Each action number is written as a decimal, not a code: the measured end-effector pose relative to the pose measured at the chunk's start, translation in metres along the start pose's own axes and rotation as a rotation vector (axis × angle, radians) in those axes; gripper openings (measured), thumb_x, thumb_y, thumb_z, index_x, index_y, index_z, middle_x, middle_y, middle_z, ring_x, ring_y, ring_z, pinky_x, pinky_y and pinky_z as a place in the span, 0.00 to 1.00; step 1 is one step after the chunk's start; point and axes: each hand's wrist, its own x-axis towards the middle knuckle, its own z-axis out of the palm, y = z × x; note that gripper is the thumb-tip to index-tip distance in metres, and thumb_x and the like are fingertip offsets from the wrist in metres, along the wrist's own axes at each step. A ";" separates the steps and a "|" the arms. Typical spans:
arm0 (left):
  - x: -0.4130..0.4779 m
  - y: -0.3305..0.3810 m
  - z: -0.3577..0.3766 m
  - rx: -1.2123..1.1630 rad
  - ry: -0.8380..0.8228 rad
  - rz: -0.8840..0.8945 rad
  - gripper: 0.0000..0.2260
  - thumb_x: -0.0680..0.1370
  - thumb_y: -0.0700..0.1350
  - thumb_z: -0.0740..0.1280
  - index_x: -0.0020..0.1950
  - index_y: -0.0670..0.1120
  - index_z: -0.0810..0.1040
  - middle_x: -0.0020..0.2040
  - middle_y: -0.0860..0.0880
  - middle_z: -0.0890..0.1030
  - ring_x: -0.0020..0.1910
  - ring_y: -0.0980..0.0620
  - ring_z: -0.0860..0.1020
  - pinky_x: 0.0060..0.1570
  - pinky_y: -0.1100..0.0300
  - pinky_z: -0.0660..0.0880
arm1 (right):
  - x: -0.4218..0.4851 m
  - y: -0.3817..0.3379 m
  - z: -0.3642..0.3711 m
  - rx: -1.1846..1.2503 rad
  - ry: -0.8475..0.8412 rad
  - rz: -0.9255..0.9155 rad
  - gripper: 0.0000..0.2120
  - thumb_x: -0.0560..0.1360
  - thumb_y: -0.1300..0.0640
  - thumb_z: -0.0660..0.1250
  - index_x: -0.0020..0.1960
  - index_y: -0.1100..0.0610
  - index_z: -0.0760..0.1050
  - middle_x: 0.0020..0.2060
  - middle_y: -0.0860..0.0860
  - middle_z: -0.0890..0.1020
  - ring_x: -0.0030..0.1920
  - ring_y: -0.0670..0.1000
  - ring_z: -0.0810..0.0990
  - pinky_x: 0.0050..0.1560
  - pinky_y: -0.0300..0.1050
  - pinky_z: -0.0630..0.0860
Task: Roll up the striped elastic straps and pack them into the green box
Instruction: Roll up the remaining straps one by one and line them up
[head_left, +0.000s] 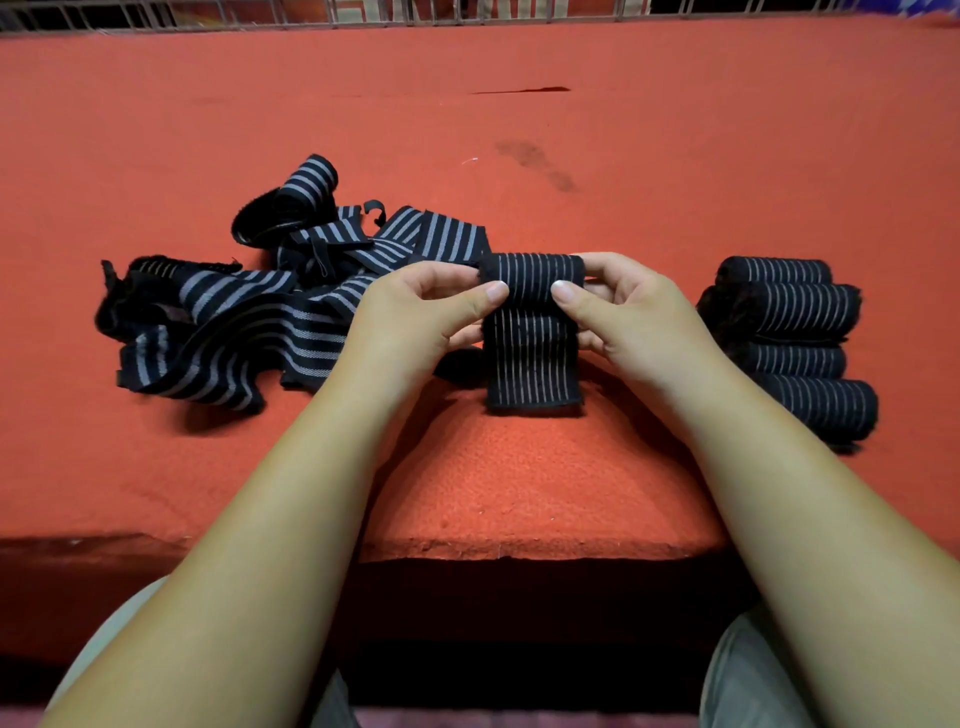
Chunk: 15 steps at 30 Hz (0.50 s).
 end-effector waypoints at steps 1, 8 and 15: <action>-0.001 0.001 0.000 0.010 0.004 0.002 0.14 0.77 0.45 0.81 0.60 0.43 0.86 0.53 0.46 0.90 0.53 0.48 0.89 0.60 0.50 0.84 | 0.001 0.002 0.000 0.009 0.000 -0.003 0.11 0.84 0.61 0.69 0.66 0.56 0.79 0.53 0.53 0.89 0.54 0.59 0.85 0.61 0.63 0.78; -0.003 0.005 0.001 0.061 -0.004 0.020 0.12 0.79 0.47 0.79 0.61 0.48 0.88 0.52 0.52 0.90 0.54 0.54 0.88 0.54 0.59 0.83 | 0.002 0.009 0.002 -0.039 -0.038 -0.036 0.14 0.85 0.67 0.66 0.68 0.56 0.78 0.57 0.52 0.88 0.59 0.52 0.87 0.66 0.57 0.82; 0.002 0.004 -0.003 -0.024 -0.077 -0.008 0.14 0.80 0.45 0.77 0.65 0.45 0.86 0.58 0.47 0.89 0.58 0.49 0.88 0.63 0.52 0.82 | 0.002 0.009 0.004 -0.095 -0.013 -0.062 0.15 0.83 0.67 0.67 0.66 0.54 0.77 0.55 0.52 0.87 0.55 0.50 0.85 0.64 0.60 0.81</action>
